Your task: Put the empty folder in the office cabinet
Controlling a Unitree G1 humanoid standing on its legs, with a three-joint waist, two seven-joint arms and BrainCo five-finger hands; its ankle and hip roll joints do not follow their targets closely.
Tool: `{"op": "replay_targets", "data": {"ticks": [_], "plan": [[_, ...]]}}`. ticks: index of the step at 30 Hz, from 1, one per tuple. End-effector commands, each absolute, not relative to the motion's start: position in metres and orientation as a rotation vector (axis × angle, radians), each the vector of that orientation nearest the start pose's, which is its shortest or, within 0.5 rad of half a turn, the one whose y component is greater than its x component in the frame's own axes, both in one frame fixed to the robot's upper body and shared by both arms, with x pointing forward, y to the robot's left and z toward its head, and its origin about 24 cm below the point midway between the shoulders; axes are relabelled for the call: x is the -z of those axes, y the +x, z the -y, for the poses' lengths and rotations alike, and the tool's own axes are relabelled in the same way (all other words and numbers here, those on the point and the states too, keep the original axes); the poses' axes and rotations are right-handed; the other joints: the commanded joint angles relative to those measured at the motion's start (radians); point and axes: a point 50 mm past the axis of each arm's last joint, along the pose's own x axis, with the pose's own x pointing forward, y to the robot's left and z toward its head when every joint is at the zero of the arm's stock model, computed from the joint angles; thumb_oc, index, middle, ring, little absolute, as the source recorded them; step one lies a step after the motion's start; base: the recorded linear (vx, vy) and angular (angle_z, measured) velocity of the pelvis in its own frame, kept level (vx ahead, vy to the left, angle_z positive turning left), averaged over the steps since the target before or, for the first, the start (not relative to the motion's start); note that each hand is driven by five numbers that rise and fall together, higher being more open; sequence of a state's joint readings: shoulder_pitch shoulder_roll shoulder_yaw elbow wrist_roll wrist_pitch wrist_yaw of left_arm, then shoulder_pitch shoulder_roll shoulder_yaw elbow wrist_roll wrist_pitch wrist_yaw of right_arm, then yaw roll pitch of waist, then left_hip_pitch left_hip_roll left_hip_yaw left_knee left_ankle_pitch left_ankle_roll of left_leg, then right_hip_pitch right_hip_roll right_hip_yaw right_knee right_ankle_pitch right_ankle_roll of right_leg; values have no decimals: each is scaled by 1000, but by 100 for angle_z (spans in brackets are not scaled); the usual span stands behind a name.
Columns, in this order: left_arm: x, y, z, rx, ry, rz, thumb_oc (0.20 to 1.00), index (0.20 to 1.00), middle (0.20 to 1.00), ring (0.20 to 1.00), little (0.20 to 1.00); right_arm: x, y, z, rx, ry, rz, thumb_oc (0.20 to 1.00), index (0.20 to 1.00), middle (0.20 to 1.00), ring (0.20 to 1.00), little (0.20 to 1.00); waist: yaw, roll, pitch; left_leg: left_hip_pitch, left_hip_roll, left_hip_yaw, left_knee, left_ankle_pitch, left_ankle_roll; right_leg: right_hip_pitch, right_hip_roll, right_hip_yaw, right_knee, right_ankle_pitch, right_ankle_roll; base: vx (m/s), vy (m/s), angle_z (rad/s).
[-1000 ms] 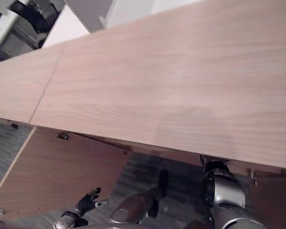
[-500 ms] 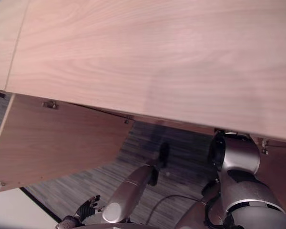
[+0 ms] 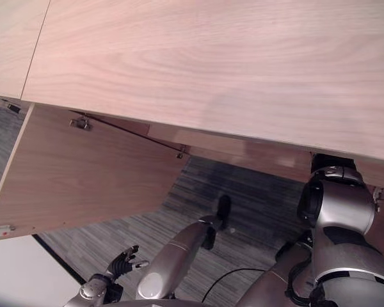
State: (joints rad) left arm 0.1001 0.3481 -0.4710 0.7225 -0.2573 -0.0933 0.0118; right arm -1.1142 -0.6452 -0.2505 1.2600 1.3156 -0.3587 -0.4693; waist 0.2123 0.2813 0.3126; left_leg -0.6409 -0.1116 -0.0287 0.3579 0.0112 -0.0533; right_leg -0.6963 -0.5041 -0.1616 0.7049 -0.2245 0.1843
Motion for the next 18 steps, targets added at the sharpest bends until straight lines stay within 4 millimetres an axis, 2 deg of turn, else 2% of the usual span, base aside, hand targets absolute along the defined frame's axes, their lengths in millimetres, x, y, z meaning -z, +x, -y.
{"op": "replay_targets", "data": {"ticks": [1, 7, 8, 9, 10, 11, 14, 16, 17, 18], "plan": [[128, 140, -210, 151, 288, -861, 1000, 1000, 1000, 1000, 1000, -207, 338, 390, 1038, 1148, 416, 200, 200, 200, 200, 200, 2, 8, 25, 48, 85, -33, 99, -217, -61, 37, 33, 14, -25, -21, 35, -1, -21, 4], [129, 141, -211, 136, 290, -867, 1000, 1000, 1000, 1000, 1000, -206, 343, 384, 1025, 1134, 389, 200, 200, 200, 200, 200, -2, -16, 32, 43, 91, -34, 114, -226, -60, 35, 42, 18, -13, -31, 29, -15, 2, 0], [129, 141, -211, 136, 290, -868, 1000, 1000, 1000, 1000, 1000, -206, 343, 384, 1026, 1134, 388, 200, 200, 200, 200, 200, -2, -14, 39, 35, 90, -30, 113, -207, -59, 28, 40, 10, -18, -10, 22, 0, 0, 0], [129, 141, -211, 134, 290, -867, 1000, 1000, 1000, 1000, 1000, -206, 344, 383, 1023, 1135, 386, 200, 200, 200, 200, 200, -2, -17, 33, 42, 91, -34, 115, -227, -60, 36, 43, 19, -13, -31, 28, 0, 0, 0], [128, 142, -212, 128, 289, -862, 1000, 1000, 1000, 1000, 1000, -204, 345, 381, 1023, 1140, 373, 570, 570, 570, 570, 570, -4, -20, 34, 41, 92, -36, 118, -228, -60, 36, 46, 21, -11, -31, 27, 79, -10, -4], [128, 143, -212, 125, 286, -862, 1000, 1000, 1000, 1000, 1000, -201, 346, 380, 1025, 1148, 360, 1000, 1000, 1000, 1000, 1000, -5, -21, 34, 41, 93, -36, 118, -229, -61, 37, 47, 22, -13, -32, 27, 0, 0, 0], [127, 145, -213, 116, 280, -855, 1000, 1000, 1000, 1000, 1000, -195, 347, 379, 1038, 1152, 317, 1000, 1000, 1000, 1000, 1000, -6, -27, 34, 45, 93, -36, 113, -228, -62, 39, 51, 22, -18, -29, 24, -31, 7, -1], [126, 145, -213, 114, 278, -852, 1000, 1000, 1000, 1000, 1000, -192, 347, 379, 1051, 1144, 294, 1000, 1000, 1000, 1000, 1000, -7, -28, 41, 39, 93, -33, 110, -207, -61, 33, 49, 15, -23, -6, 17, -48, 11, -1], [126, 147, -210, 117, 276, -846, 1000, 1000, 1000, 1000, 1000, -176, 341, 384, 1122, 1107, 188, 1000, 1000, 1000, 1000, 1000, -12, -36, 34, 53, 95, -37, 109, -230, -63, 45, 56, 23, -17, -33, 23, 0, 0, 0], [126, 148, -209, 117, 277, -844, 1000, 1000, 1000, 1000, 1000, -169, 339, 384, 1150, 1088, 137, 1000, 1000, 1000, 1000, 1000, -12, -38, 39, 47, 95, -33, 104, -206, -61, 41, 55, 15, -26, -7, 14, 106, -32, 0]]}}
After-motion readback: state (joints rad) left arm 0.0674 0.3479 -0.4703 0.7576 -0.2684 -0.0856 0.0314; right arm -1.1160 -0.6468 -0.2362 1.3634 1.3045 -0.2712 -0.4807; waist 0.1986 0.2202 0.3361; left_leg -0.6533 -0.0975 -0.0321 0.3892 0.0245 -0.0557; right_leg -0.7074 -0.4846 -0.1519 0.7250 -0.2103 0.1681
